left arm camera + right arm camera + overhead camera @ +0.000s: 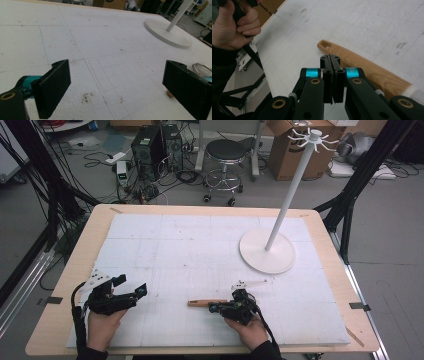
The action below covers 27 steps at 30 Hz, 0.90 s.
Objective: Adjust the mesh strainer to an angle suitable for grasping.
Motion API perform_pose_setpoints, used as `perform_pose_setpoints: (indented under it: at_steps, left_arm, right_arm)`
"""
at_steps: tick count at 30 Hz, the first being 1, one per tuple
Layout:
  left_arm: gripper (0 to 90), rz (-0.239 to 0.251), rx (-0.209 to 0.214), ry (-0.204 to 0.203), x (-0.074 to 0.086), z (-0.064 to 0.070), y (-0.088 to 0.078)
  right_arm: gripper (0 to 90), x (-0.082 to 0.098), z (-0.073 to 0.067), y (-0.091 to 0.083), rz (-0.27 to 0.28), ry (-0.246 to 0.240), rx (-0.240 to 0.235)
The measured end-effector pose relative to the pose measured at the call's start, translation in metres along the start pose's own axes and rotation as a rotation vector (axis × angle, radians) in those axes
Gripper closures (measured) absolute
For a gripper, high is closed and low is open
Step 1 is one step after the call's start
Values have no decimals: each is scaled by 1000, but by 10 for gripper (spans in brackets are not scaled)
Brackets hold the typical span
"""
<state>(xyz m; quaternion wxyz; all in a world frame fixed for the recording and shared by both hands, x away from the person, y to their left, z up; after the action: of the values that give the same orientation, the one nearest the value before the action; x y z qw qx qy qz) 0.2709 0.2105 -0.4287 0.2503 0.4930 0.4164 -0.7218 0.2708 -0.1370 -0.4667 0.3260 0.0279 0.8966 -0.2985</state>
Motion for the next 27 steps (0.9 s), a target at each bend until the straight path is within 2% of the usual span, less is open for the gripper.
perform_pose_setpoints:
  at_steps: [4, 11, 15, 19, 25, 27]
  left_arm:
    - [87, 0, 2, 0, 0, 1, 0]
    - [87, 5, 3, -2, 0, 1, -1]
    - [87, 7, 4, -2, 0, 1, -1]
    - [87, 8, 17, 3, 0, 2, -1]
    - [87, 7, 19, 5, 0, 3, 0]
    - [87, -1, 23, 9, 0, 4, 0]
  right_arm:
    - [899, 4, -3, 10, -37, -8, 5]
    - [899, 3, -4, 16, -74, -7, 29]
    - [900, 1, -3, 21, -110, -8, 64]
    - [900, -1, 0, 22, -113, 12, 84]
    - [900, -8, 8, 22, -78, 49, 92]
    - [900, -15, 11, 26, -78, 53, 118]
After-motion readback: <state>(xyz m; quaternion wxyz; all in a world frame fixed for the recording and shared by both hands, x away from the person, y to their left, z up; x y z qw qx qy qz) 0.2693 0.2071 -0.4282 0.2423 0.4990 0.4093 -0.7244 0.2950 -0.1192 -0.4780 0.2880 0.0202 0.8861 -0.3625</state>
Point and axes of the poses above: each handheld gripper's, and its own axes: y roughly forward along the jaws, x roughly out of its underside, z roughly to its right, the point moved 3 cm from there along y, roughly forward along the jaws, and after that the axes turned 7 degrees about y, right-handed, at the moved point
